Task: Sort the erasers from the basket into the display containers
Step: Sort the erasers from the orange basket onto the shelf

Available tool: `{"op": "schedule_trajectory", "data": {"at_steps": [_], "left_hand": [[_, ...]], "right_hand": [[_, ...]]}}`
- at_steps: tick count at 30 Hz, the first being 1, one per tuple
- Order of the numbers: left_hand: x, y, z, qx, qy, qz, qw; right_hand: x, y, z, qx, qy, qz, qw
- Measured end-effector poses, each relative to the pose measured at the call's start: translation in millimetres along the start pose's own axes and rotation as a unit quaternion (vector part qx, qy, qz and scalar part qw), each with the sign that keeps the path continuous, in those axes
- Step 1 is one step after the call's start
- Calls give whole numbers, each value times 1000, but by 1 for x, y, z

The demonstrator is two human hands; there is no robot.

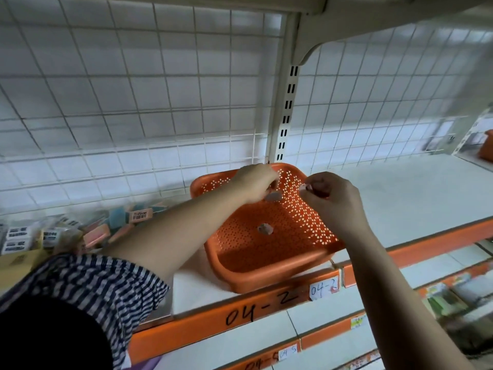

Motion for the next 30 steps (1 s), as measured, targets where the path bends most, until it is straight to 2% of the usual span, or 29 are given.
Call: {"op": "schedule_trajectory", "data": {"at_steps": [4, 9, 11, 13, 15, 17, 19, 25, 27, 30], "left_hand": [[-5, -6, 22, 7, 70, -27, 997], [-3, -10, 39, -68, 128, -66, 987], [-3, -12, 44, -87, 199, -113, 969], [-1, -13, 48, -78, 303, -170, 935], [0, -14, 52, -66, 350, -214, 910], [0, -15, 53, -62, 375, -222, 898], [-3, -15, 53, -78, 371, -195, 905], [-3, -9, 39, -77, 263, -121, 954], [-2, -5, 24, -56, 225, -97, 968], [-5, 4, 0, 1, 266, -97, 959]], "right_hand": [[3, -1, -3, 3, -17, 20, 1000], [5, -1, -3, -5, -31, 26, 999], [5, -2, -3, -6, -35, 29, 999], [4, -2, -4, -10, -39, 30, 999], [4, -1, -4, -17, -35, 29, 999], [5, 0, -4, -22, -31, 28, 999], [4, 1, -3, -25, -31, 29, 999], [2, 1, -3, -28, -25, 30, 999], [1, 1, -3, -30, -19, 29, 999], [-4, 0, -1, -37, -4, 12, 999]]}}
Point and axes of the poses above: each hand's wrist, its own y-axis away from the middle knuckle, its own z-axis out of the palm, x = y × z, the point moved 2 cm from there along -y, towards the middle knuckle, and after that the axes turned 8 degrees about -y, right-handed, at the moved point
